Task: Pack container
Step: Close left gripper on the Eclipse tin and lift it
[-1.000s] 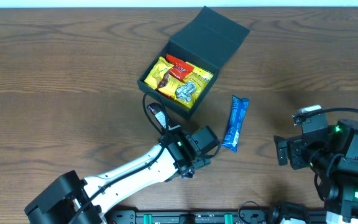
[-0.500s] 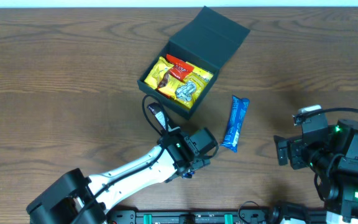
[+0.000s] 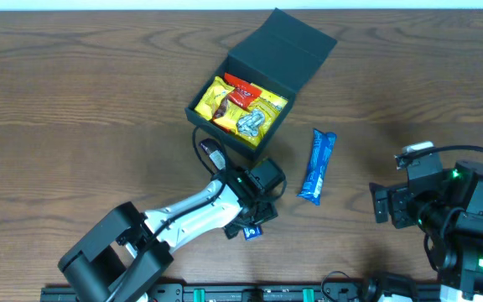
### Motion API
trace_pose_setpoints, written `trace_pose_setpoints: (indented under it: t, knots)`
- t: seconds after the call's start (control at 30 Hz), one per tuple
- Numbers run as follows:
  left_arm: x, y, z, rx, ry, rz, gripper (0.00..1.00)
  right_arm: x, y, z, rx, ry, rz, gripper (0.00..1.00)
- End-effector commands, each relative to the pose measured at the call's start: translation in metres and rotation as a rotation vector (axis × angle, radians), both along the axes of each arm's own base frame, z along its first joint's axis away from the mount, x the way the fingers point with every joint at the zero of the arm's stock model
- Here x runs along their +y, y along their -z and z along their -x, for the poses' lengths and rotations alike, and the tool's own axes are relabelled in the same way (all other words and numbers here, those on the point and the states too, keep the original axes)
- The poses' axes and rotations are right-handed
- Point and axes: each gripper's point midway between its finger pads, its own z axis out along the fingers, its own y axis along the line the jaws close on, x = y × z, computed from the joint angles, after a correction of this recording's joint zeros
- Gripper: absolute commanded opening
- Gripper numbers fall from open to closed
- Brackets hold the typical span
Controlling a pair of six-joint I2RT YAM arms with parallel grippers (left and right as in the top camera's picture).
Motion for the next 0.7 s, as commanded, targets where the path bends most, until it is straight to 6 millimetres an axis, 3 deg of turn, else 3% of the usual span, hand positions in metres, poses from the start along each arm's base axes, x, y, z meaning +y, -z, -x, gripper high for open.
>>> trace_pose_setpoints:
  t: [0.0, 0.1, 0.27, 0.67]
  knots:
    - [0.0035, 0.0079, 0.0055, 0.041, 0.025, -0.001, 0.72, 0.0002, -0.0002, 0.0003, -0.001, 0.012, -0.017, 0.99]
    - [0.0033, 0.0078, 0.0067, 0.048, 0.027, 0.002, 0.71, 0.0002, -0.0002, 0.0003, -0.001, 0.012, -0.017, 0.99]
    - [0.0038, 0.0077, 0.0069, 0.050, 0.026, 0.000, 0.60, 0.0002, -0.0002, 0.0003, -0.001, 0.012, -0.017, 0.99]
    - [0.0043, 0.0077, 0.0059, 0.049, 0.023, 0.001, 0.54, 0.0002, -0.0002, 0.0003, -0.001, 0.012, -0.017, 0.99]
